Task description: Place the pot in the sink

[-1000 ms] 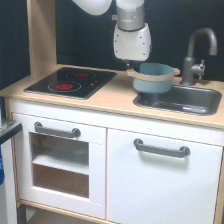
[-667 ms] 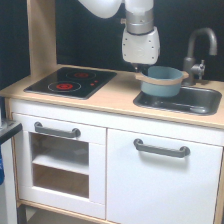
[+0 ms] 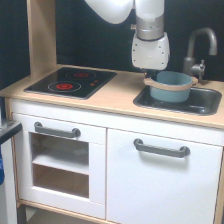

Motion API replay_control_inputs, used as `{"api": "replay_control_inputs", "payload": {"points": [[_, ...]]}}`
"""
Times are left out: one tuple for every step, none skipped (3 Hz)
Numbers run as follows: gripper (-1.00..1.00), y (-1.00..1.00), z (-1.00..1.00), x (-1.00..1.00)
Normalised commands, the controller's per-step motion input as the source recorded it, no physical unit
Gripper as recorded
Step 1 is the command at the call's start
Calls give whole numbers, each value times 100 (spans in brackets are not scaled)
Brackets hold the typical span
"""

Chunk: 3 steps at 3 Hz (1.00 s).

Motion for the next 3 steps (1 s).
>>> {"api": "replay_control_inputs", "payload": {"points": [[-46,8,-40,16],[-20,5,-36,11],[-4,5,-35,4]]}}
